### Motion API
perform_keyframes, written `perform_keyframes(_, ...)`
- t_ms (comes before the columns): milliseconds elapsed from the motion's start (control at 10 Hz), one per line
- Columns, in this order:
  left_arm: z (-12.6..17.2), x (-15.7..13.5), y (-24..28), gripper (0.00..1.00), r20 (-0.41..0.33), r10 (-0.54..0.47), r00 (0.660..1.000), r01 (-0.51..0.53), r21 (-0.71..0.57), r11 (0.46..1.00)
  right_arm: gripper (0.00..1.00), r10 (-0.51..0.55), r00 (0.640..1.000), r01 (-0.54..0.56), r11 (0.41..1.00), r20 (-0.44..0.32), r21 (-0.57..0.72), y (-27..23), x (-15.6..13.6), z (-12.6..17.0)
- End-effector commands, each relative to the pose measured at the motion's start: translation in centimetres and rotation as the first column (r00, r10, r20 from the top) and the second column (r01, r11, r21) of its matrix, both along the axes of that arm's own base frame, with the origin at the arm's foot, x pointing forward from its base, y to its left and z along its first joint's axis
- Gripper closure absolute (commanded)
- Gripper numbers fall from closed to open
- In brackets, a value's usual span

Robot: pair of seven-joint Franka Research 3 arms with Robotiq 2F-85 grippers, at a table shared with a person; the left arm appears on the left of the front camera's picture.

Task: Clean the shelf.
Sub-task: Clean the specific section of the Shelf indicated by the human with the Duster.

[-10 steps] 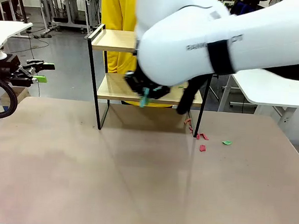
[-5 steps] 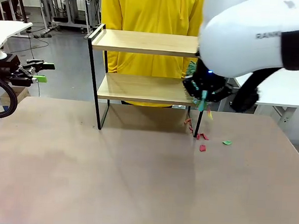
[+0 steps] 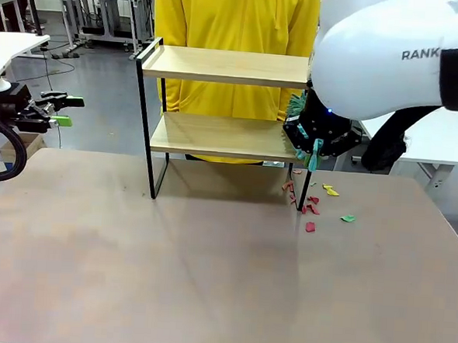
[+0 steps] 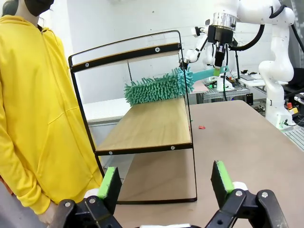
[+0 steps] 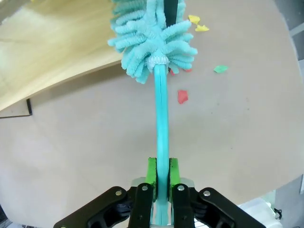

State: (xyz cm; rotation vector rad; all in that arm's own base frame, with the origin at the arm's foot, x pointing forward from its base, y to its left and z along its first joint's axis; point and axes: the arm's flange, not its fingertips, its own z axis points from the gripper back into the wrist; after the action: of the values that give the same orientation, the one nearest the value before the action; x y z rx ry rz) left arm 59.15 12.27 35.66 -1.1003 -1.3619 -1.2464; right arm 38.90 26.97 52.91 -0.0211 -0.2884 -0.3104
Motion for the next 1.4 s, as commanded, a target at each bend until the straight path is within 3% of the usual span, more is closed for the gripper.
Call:
perform_keyframes(0, 0.3, -0.3, 0.0, 0.0, 0.004, 0.003, 1.0, -0.003, -0.001, 1.0, 0.87, 0.151, 0.989, -0.151, 0.986, 0.007, 0.066, 0.4, -1.3, 1.3)
perform_keyframes(300, 0.3, -0.3, 0.0, 0.0, 0.004, 0.003, 1.0, -0.003, -0.001, 1.0, 0.87, 0.443, 0.896, -0.435, 0.875, 0.012, 0.213, -1.8, -3.2, 3.1)
perform_keyframes(600, 0.3, -0.3, 0.0, 0.0, 0.004, 0.003, 1.0, -0.003, -0.001, 1.0, 0.87, 0.702, 0.711, -0.67, 0.695, -0.043, 0.263, -4.7, -5.0, 4.5)
perform_keyframes(1000, 0.3, -0.3, 0.0, 0.0, 0.004, 0.003, 1.0, -0.003, -0.001, 1.0, 0.87, 0.87, 0.469, -0.826, 0.493, -0.151, 0.274, -10.0, -7.5, 4.3)
perform_keyframes(1300, 0.3, -0.3, 0.0, 0.0, 0.004, 0.003, 1.0, -0.003, -0.001, 1.0, 0.87, 0.892, 0.369, -0.854, 0.436, -0.261, 0.284, -13.7, -8.9, 2.3)
